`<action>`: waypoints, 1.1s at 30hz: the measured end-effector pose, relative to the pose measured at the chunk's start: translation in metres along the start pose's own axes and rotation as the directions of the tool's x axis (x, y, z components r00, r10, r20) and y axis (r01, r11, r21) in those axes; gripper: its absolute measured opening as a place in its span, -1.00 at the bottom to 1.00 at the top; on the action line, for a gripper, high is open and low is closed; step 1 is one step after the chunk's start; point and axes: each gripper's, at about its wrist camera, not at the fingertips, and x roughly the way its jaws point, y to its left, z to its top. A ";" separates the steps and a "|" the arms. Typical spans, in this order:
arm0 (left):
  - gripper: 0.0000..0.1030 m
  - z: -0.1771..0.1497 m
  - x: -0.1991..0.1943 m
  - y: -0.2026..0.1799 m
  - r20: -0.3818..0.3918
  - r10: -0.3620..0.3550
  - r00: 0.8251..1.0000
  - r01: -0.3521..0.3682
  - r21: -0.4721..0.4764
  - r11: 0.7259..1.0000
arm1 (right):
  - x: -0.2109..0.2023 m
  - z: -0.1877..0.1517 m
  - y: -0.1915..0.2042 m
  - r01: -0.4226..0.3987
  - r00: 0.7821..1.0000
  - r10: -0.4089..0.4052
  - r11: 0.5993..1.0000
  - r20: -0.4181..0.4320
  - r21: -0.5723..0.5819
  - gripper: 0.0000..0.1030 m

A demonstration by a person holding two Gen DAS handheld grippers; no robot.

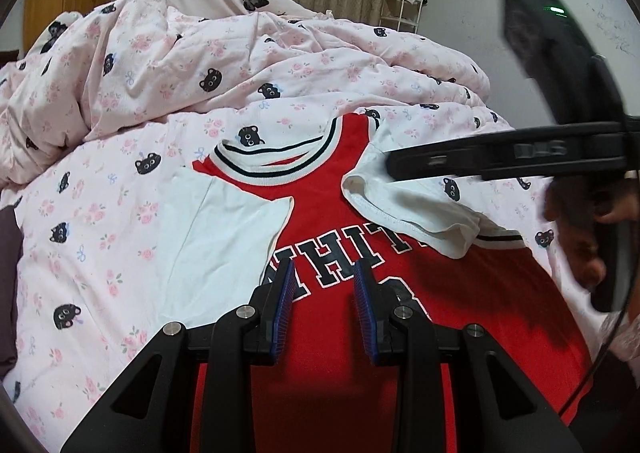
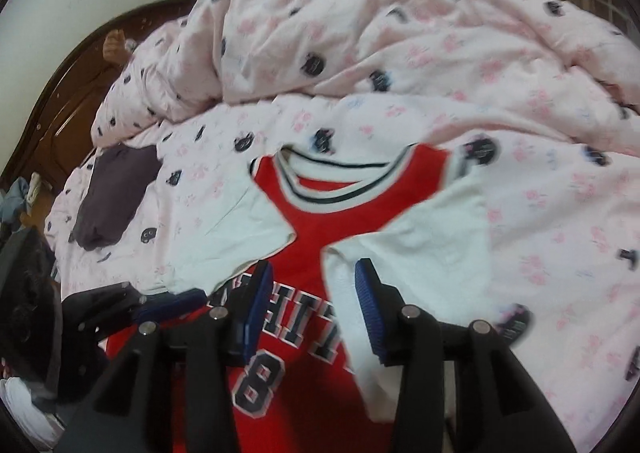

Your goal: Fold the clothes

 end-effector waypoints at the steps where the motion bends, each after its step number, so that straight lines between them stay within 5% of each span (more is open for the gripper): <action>1: -0.48 0.001 0.002 0.000 -0.002 0.000 1.000 0.000 0.004 1.000 | -0.007 -0.005 -0.003 0.026 1.000 -0.026 1.000 0.000 -0.008 -0.15; 7: -0.48 0.023 0.019 -0.004 -0.009 0.005 1.000 -0.004 0.083 0.997 | -0.038 -0.044 -0.019 0.162 0.986 -0.163 0.986 -0.021 -0.042 -0.18; 12: -0.48 0.049 0.047 -0.007 -0.040 -0.058 0.998 0.062 0.123 0.991 | -0.030 -0.056 -0.005 0.153 0.987 -0.158 0.983 -0.033 -0.102 -0.19; 20: -0.48 0.049 0.074 -0.016 -0.076 -0.038 0.996 0.051 0.173 0.984 | 0.000 -0.062 0.010 0.217 0.968 -0.241 0.947 -0.075 -0.239 -0.54; 33: -0.49 0.054 0.092 -0.006 -0.097 -0.014 0.995 0.026 0.130 0.991 | -0.004 -0.060 0.002 0.206 0.969 -0.230 0.954 -0.092 -0.216 -0.78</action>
